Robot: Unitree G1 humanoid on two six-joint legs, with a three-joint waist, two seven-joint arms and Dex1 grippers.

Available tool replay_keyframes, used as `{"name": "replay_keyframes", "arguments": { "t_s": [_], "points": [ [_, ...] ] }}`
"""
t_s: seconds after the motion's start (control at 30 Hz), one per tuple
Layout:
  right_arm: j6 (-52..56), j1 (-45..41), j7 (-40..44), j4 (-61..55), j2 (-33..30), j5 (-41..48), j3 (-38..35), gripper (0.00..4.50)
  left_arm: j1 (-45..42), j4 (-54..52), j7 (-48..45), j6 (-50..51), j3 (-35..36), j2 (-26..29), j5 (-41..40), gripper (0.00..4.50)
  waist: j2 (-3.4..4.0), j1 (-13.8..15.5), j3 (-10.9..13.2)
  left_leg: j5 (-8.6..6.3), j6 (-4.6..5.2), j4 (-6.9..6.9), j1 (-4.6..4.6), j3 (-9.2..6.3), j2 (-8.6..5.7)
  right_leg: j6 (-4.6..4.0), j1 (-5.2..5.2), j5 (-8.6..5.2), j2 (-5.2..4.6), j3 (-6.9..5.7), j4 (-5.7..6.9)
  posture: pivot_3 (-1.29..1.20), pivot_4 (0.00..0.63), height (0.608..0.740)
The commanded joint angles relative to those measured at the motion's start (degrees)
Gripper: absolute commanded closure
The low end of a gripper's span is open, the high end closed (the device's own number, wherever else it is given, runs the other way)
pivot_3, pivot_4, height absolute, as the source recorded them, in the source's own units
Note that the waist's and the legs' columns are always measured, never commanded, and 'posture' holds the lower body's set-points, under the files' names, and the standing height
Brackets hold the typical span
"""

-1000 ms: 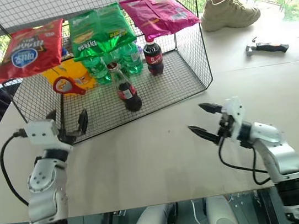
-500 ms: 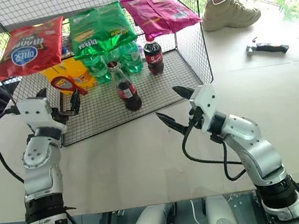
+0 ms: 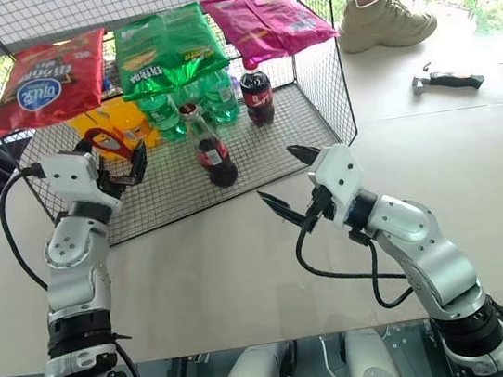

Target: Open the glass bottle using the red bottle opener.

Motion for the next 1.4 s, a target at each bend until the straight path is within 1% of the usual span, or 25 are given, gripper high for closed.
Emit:
{"name": "replay_keyframes", "arguments": {
  "t_s": [0.03, 0.1, 0.13, 0.2, 0.23, 0.27, 0.3, 0.67, 1.17, 1.4],
  "points": [
    [-0.56, -0.15, -0.23, -2.30, 0.05, 0.19, 0.09, 0.04, -0.57, -0.95, 0.74, -1.85, 1.32, 0.81, -0.31, 0.00, 0.00, 0.00, 0.00, 0.00, 0.00, 0.00, 0.00, 0.00, 0.00, 0.00, 0.00, 0.00, 0.00, 0.00, 0.00, 0.00, 0.150, 0.732],
    [-0.63, -0.31, -0.06, -2.08, 0.06, 0.23, 0.15, 0.00, -0.87, -0.61, 1.19, -2.22, 1.56, 0.79, -0.15, 0.50, 0.00, 0.01, 0.00, 0.00, 0.00, 0.01, 0.00, 0.00, 0.00, 0.00, 0.00, 0.00, 0.00, 0.00, 0.01, 0.00, 0.150, 0.732],
    [-0.67, -0.28, 0.02, -2.10, 0.04, 0.23, 0.21, 0.00, -0.88, -0.60, 1.32, -2.33, 1.64, 0.80, -0.15, 0.65, 0.00, 0.01, 0.00, 0.00, 0.00, 0.01, 0.00, 0.00, 0.00, 0.00, 0.00, 0.00, 0.00, 0.00, 0.02, 0.00, 0.150, 0.732],
    [-0.76, -0.29, 0.16, -2.06, 0.00, 0.20, 0.33, 0.00, -0.75, -0.62, 1.44, -2.48, 1.64, 0.85, -0.18, 1.40, 0.00, 0.01, 0.00, 0.00, 0.00, 0.03, 0.00, 0.00, 0.00, 0.00, 0.00, 0.00, 0.00, 0.00, 0.03, 0.00, 0.150, 0.732],
    [-0.80, -0.32, 0.24, -2.01, -0.02, 0.19, 0.38, 0.00, -0.70, -0.61, 1.51, -2.52, 1.63, 0.86, -0.17, 1.66, 0.00, 0.01, 0.00, 0.00, 0.00, 0.03, 0.00, 0.00, 0.00, 0.00, 0.00, 0.00, 0.00, 0.00, 0.04, 0.00, 0.150, 0.732],
    [-0.86, -0.38, 0.33, -1.93, -0.06, 0.20, 0.40, 0.00, -0.65, -0.55, 1.56, -2.60, 1.57, 0.80, -0.14, 2.02, 0.00, 0.01, 0.00, 0.00, 0.00, 0.03, 0.00, 0.00, 0.00, 0.00, 0.00, 0.00, 0.00, 0.00, 0.04, 0.00, 0.150, 0.732],
    [-0.90, -0.41, 0.42, -1.88, -0.09, 0.22, 0.42, 0.00, -0.58, -0.52, 1.59, -2.66, 1.51, 0.74, -0.11, 2.20, -0.01, 0.01, 0.00, 0.00, 0.00, 0.03, 0.01, 0.00, 0.00, 0.00, 0.00, 0.00, 0.00, 0.00, 0.05, 0.00, 0.150, 0.732],
    [-1.00, -0.10, 0.73, -1.69, -0.28, 0.27, 0.72, 0.00, 0.62, -1.78, 2.04, -2.44, 1.31, 0.57, 0.03, 2.20, -0.02, 0.01, -0.01, 0.00, 0.00, 0.07, 0.01, 0.01, 0.00, 0.00, 0.00, 0.00, 0.00, 0.00, 0.10, 0.00, 0.150, 0.732],
    [-1.21, 0.26, 1.58, -1.16, -0.14, 0.38, 1.07, 0.00, 5.07, -15.81, 3.66, 4.25, 1.84, 0.97, -0.58, 2.20, -0.06, 0.02, -0.04, 0.02, -0.03, 0.11, 0.03, 0.01, 0.00, 0.00, 0.00, 0.00, 0.00, 0.01, 0.22, 0.00, 0.150, 0.732],
    [-1.28, 0.24, 1.76, -0.99, -0.03, 0.47, 1.21, 0.00, 5.95, -19.42, 4.56, 6.93, 1.89, 0.43, -0.68, 2.20, -0.07, -0.02, -0.04, 0.03, -0.06, 0.13, 0.05, 0.01, 0.00, 0.00, 0.00, 0.00, 0.01, 0.01, 0.29, 0.00, 0.150, 0.732]
  ]
}}
